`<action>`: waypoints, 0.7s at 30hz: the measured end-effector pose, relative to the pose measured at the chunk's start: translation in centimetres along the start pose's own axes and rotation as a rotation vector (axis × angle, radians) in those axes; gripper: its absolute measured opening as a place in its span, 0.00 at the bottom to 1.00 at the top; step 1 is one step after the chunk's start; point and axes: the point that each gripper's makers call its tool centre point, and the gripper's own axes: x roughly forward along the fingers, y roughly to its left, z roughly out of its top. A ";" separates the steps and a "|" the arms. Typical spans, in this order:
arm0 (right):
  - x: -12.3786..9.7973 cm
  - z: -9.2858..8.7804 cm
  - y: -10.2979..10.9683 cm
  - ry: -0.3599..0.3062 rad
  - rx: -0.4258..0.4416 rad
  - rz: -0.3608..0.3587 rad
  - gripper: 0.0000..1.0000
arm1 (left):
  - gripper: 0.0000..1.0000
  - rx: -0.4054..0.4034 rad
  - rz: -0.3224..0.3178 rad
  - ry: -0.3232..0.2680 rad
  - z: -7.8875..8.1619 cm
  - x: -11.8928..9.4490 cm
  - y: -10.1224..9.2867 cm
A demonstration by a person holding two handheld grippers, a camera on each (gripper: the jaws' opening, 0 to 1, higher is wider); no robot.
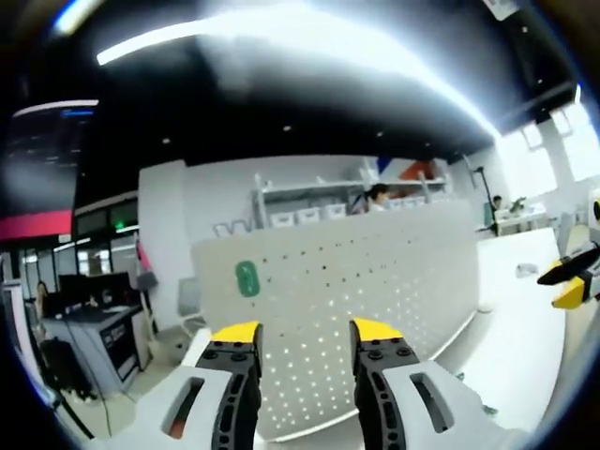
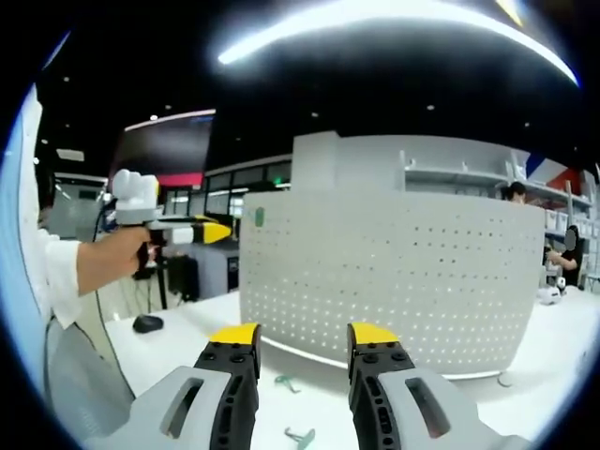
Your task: Insert the hook assembly into the mounting plate slot until the hook locks in place.
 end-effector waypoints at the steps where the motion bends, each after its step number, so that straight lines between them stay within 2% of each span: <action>1: 0.0 0.0 -0.1 0.004 -0.002 -0.001 0.36 | 0.38 -0.002 -0.003 0.004 -0.1 -0.2 -0.2; 13: 1.0 -0.6 -0.7 0.067 -0.019 0.021 0.36 | 0.38 -0.035 -0.028 0.020 -0.8 -2.6 -2.9; 21: 2.5 -2.7 -0.1 0.165 -0.032 0.049 0.34 | 0.38 -0.043 -0.039 0.024 -1.2 -3.6 -4.1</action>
